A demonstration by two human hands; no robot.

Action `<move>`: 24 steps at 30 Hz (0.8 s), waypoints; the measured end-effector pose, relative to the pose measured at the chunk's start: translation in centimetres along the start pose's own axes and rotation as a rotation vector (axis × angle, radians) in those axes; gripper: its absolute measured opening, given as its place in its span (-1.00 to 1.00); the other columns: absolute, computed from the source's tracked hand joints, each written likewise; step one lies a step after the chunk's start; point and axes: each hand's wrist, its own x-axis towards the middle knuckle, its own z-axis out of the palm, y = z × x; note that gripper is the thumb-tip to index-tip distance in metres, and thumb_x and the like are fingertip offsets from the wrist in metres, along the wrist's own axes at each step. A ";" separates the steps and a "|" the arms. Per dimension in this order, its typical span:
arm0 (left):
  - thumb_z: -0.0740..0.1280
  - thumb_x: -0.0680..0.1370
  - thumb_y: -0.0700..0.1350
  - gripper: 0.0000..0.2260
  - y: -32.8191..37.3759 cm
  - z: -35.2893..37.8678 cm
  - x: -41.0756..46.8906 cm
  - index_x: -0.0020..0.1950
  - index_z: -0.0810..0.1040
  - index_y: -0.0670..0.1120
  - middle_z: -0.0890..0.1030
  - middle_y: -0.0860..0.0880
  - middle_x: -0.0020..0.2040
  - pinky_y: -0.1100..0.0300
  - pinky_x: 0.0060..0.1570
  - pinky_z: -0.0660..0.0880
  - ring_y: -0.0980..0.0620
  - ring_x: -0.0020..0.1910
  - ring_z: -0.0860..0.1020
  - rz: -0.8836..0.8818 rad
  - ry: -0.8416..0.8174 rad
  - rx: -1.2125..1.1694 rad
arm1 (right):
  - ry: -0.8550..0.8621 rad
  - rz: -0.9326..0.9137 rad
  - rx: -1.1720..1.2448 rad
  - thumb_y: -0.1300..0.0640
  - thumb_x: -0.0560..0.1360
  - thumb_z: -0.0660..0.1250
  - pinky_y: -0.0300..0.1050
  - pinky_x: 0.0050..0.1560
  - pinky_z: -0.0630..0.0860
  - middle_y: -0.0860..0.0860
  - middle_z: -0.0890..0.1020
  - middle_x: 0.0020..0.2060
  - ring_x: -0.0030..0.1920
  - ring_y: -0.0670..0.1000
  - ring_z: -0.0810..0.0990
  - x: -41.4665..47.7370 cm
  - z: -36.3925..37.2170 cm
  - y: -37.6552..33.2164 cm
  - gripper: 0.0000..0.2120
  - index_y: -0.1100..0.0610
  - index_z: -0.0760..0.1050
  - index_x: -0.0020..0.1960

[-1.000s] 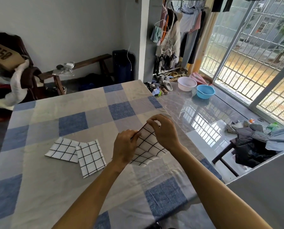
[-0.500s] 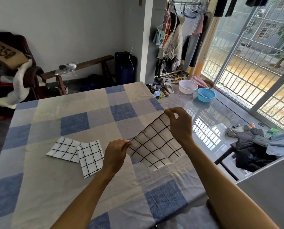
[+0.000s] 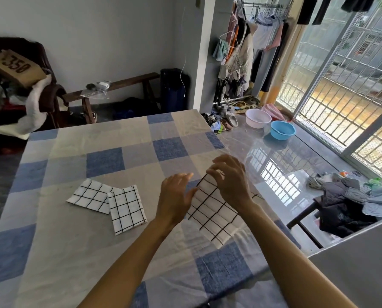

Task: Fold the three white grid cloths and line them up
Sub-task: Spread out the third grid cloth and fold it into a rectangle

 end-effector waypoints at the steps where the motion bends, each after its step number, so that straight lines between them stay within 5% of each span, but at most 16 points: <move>1: 0.30 0.55 0.03 -0.68 0.7 -0.1 0.5 0.20 0.53 -0.12 0.60 -0.09 0.06 0.01 0.07 0.40 -0.07 0.04 0.52 0.040 0.005 0.000 | -0.007 -0.010 0.017 0.12 0.42 0.46 -0.04 0.18 0.36 0.01 0.62 -0.02 0.13 0.04 0.51 -0.4 0.4 -0.2 -0.95 0.07 0.62 -0.13; 8: 0.26 0.54 0.02 -0.75 0.6 0.2 0.0 -0.14 0.63 -0.11 0.63 -0.03 -0.28 0.11 -0.12 0.37 -0.05 -0.31 0.54 0.030 0.074 -0.083 | 0.012 0.084 0.164 0.11 0.43 0.46 -0.05 0.18 0.38 -0.02 0.63 -0.01 0.15 -0.05 0.49 -1.0 0.7 -1.0 -0.97 0.06 0.64 -0.14; 16: 0.21 0.57 0.06 -0.69 -1.7 0.2 -2.6 -0.14 0.63 -0.10 0.64 -0.01 -0.27 0.10 -0.14 0.39 -0.08 -0.30 0.56 -0.090 0.019 -0.126 | 0.156 0.074 0.099 0.06 0.42 0.46 -0.23 0.13 0.27 -0.02 0.64 -0.11 0.03 -0.04 0.52 0.5 0.2 -1.6 -0.88 0.12 0.63 -0.15; 24: 0.30 0.52 -0.06 -0.81 0.3 -1.0 -0.8 -0.07 0.63 -0.15 0.65 -0.07 -0.17 0.15 -0.19 0.46 -0.01 -0.21 0.58 -0.077 -0.076 -0.291 | 0.114 0.093 0.158 0.08 0.46 0.42 -0.11 0.06 0.33 0.00 0.63 -0.10 0.01 0.02 0.53 2.4 0.2 -1.2 -0.88 0.13 0.62 -0.10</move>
